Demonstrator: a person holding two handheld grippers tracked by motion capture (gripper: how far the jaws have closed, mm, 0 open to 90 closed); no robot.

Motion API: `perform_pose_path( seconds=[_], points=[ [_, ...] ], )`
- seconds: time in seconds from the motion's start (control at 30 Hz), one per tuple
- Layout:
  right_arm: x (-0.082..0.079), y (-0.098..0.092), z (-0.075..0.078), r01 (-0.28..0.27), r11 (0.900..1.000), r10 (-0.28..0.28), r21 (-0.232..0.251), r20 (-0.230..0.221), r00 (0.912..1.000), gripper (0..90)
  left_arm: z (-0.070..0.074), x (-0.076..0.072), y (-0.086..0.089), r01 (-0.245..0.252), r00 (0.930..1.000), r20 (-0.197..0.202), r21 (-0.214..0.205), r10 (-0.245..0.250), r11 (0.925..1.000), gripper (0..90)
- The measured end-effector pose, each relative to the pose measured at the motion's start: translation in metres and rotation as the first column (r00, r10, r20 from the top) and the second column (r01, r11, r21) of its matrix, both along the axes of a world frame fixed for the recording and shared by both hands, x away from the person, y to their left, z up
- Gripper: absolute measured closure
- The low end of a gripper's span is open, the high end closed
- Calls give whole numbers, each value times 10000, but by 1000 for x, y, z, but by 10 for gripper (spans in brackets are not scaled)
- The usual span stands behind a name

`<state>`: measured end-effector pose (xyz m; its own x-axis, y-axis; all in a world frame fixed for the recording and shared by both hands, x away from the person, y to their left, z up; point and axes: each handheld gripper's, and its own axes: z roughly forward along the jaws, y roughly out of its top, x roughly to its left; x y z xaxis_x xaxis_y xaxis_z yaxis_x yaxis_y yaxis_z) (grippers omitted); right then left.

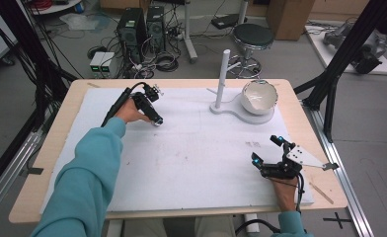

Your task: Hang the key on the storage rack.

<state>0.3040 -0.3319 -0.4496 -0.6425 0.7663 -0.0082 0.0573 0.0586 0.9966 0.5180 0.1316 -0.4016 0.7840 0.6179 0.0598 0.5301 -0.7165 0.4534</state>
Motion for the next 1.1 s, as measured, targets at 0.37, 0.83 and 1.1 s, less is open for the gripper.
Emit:
perform_pose_path(
  seconds=[0.37,0.83,1.1],
  points=[
    [0,0,0,9,10000,-9,7,3,10000,5,-5,1,-2,-188,9996,-205,440,197,9989,190],
    [0,0,0,3,10000,-3,-1,1,10000,5,-7,2,-3,-247,9984,-492,751,285,9969,368],
    [0,0,0,7,10000,-7,28,-34,10000,5,-8,2,-5,-292,9979,-558,842,339,9960,434]
  ],
)
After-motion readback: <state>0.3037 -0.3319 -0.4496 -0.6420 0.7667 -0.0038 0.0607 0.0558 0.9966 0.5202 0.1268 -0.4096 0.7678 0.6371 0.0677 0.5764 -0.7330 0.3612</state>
